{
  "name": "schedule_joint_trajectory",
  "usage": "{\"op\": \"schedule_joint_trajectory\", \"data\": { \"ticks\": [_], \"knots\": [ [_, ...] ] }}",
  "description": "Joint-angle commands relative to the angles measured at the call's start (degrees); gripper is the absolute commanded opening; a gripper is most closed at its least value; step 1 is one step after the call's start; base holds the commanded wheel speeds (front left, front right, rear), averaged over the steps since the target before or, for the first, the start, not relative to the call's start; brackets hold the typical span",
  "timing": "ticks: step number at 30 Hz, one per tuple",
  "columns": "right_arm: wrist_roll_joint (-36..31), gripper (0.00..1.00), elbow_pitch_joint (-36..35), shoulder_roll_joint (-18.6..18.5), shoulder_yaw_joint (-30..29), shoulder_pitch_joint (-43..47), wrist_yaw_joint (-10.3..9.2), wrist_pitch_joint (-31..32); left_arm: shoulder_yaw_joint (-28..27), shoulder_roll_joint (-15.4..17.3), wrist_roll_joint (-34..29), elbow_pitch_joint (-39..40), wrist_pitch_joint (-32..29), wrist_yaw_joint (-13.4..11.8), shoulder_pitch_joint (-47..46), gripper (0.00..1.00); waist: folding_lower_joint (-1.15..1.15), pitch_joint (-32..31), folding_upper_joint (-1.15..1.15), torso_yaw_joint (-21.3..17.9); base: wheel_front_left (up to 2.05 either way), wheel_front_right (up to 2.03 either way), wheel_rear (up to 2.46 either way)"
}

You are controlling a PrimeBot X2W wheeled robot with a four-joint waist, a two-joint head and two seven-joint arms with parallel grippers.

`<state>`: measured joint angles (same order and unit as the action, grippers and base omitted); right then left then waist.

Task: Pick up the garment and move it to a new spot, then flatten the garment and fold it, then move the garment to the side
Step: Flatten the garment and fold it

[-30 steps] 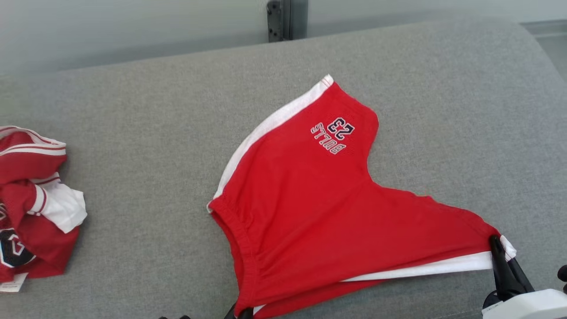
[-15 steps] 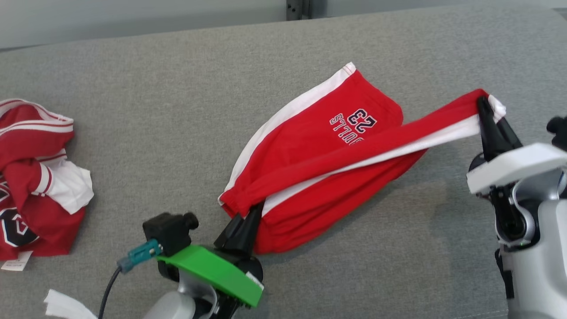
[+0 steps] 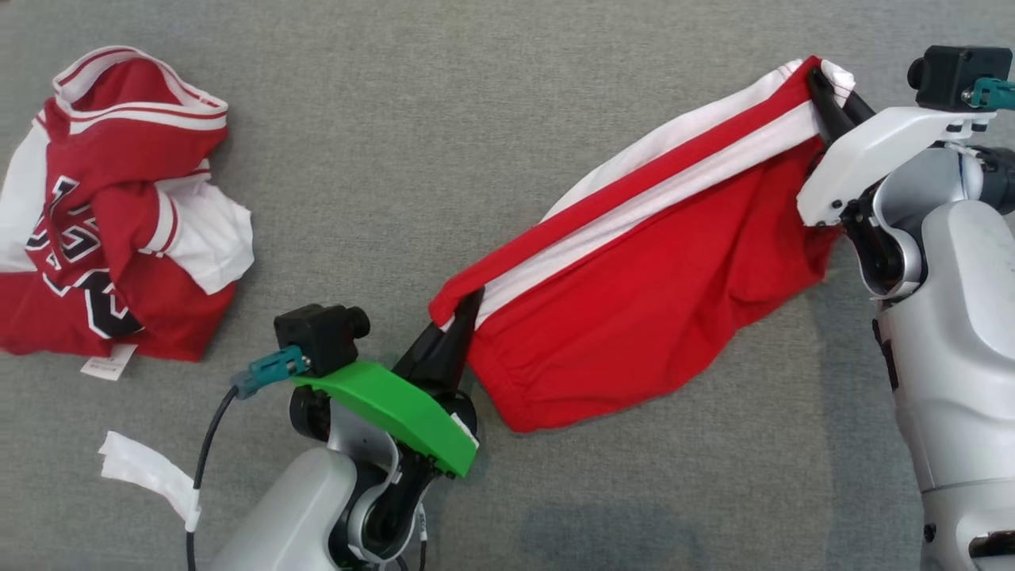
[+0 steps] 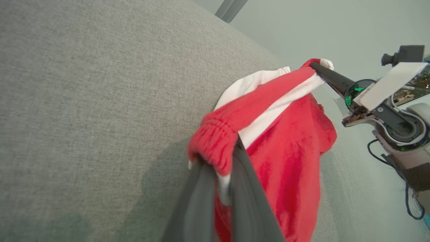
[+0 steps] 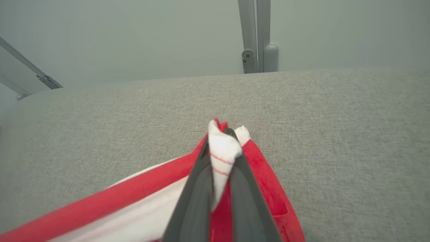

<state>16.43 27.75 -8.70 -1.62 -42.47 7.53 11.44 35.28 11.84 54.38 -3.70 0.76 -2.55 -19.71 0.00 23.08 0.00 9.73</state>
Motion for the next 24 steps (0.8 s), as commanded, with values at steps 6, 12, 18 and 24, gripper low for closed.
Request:
{"op": "schedule_joint_trajectory", "data": {
  "ticks": [6, 12, 18, 24],
  "knots": [
    [-5.5, 0.0, 7.4, -1.4, -2.9, -4.5, -0.08, -0.5, 1.8, -2.0, 0.9, -3.7, -1.4, 2.6, -3.9, 0.0, 0.0, 1.6, 0.0, 3.8, 0.0, 0.0, 0.0],
    [-9.9, 0.0, 10.5, -0.5, -4.8, -6.8, -0.08, -1.1, 2.7, -2.6, 0.3, -6.9, -2.1, 4.1, -6.4, 0.0, 0.0, 1.5, 0.0, 2.5, 0.0, 0.0, 0.0],
    [-12.5, 0.0, 12.0, 0.0, -5.6, -7.8, -0.08, -1.6, 3.0, -3.3, 1.3, -9.3, -3.2, 4.6, -8.0, 0.0, 0.0, 1.4, 0.0, 1.3, 0.0, 0.0, 0.0],
    [-13.8, 1.0, 14.5, 0.3, -3.9, -8.3, -0.08, -1.5, 3.0, -3.9, 0.6, -12.6, -2.8, 3.8, -9.1, 1.0, 0.0, 1.2, 0.0, 0.7, 0.0, 0.0, 0.0]
  ]
}}
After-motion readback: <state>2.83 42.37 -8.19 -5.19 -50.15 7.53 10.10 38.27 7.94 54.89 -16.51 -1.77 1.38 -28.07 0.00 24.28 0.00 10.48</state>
